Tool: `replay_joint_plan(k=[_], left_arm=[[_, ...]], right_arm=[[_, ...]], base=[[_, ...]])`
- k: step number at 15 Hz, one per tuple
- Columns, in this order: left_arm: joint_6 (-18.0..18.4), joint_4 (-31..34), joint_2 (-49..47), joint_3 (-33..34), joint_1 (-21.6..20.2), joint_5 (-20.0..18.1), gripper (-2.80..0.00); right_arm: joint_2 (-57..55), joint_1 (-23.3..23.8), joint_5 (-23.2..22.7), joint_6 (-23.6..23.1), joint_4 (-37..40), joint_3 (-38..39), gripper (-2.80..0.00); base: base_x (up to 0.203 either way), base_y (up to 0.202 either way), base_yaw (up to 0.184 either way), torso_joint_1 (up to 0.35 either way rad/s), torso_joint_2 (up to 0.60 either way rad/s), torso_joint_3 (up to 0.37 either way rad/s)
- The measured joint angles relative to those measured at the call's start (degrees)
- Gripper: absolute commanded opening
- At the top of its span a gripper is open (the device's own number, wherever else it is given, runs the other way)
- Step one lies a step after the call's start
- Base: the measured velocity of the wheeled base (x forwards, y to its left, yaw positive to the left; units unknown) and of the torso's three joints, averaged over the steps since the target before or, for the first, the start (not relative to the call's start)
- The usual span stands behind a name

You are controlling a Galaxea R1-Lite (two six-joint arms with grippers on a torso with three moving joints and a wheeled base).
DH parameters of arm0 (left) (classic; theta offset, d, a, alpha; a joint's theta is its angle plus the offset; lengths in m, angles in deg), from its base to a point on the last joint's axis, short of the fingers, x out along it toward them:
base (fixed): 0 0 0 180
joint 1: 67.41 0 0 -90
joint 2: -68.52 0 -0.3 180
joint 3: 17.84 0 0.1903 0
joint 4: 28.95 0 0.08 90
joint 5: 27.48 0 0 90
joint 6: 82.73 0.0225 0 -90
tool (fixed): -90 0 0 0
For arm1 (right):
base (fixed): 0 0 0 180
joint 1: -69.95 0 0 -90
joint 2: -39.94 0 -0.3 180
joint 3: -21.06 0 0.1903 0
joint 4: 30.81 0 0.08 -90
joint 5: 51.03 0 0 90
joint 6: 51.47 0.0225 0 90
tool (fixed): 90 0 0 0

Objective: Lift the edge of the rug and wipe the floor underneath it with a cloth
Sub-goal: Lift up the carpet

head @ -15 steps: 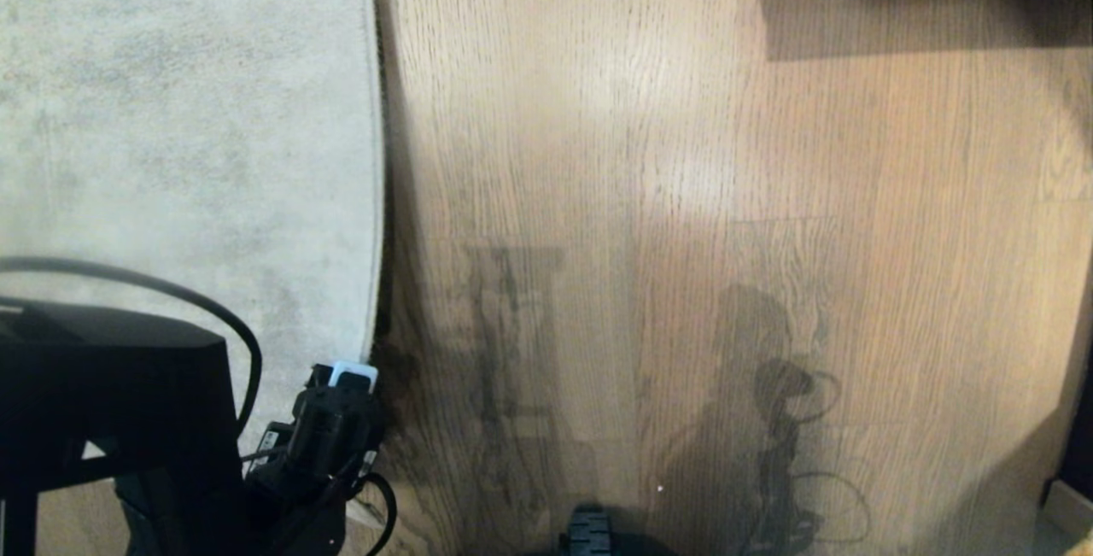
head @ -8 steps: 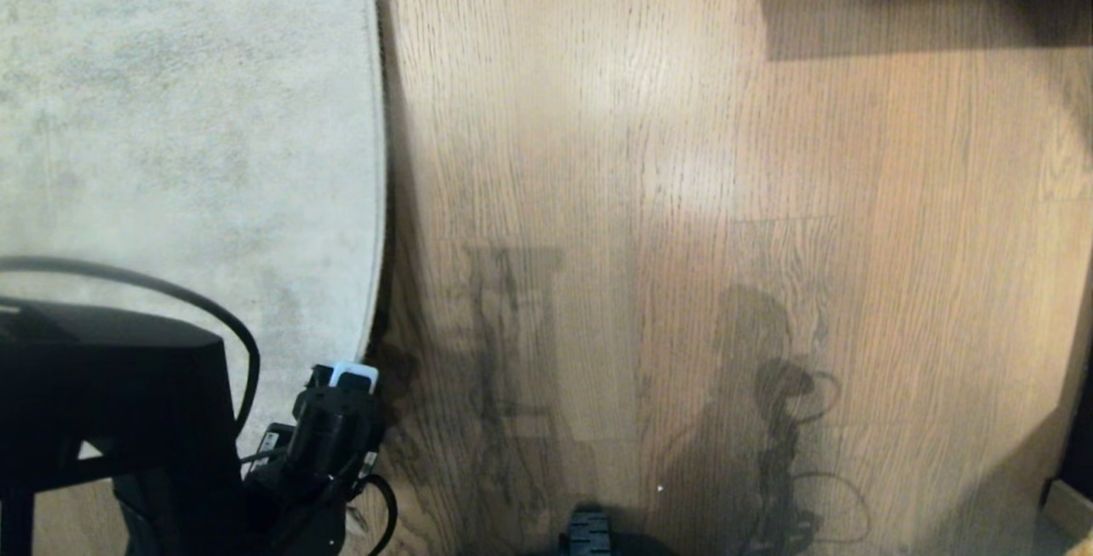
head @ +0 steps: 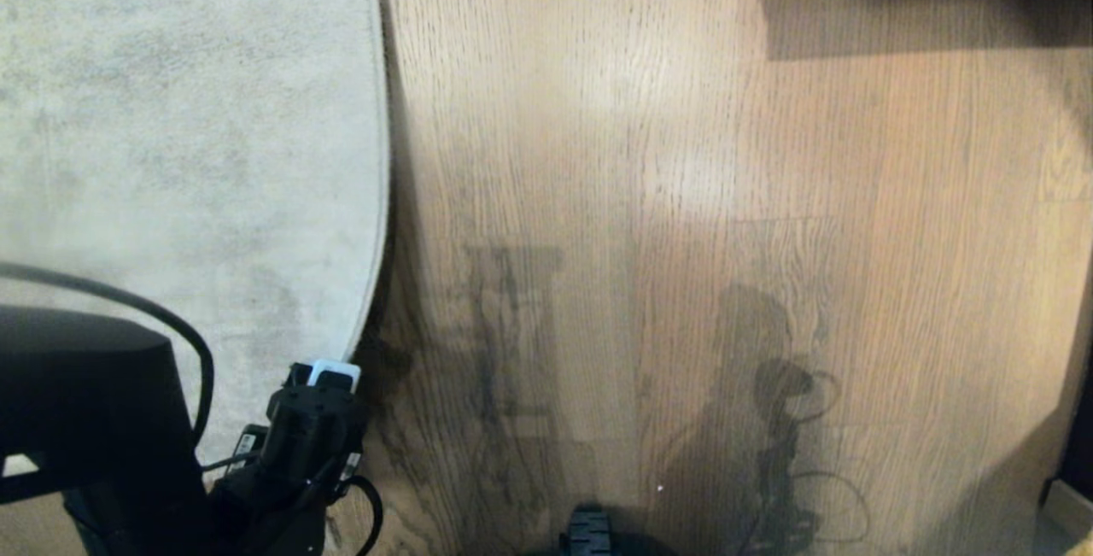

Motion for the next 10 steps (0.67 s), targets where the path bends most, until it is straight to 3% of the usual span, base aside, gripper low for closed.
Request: replay_joint_plan(k=[10], left_arm=[[1.78,0.28,9.77,0.99,-3.42,0.15,-2.8]], right_arm=[[0.0,0.0,0.0,0.02,0.01,0.0,-2.8]], base=[[0.0,0.0,0.0,0.0,0.0,0.0]])
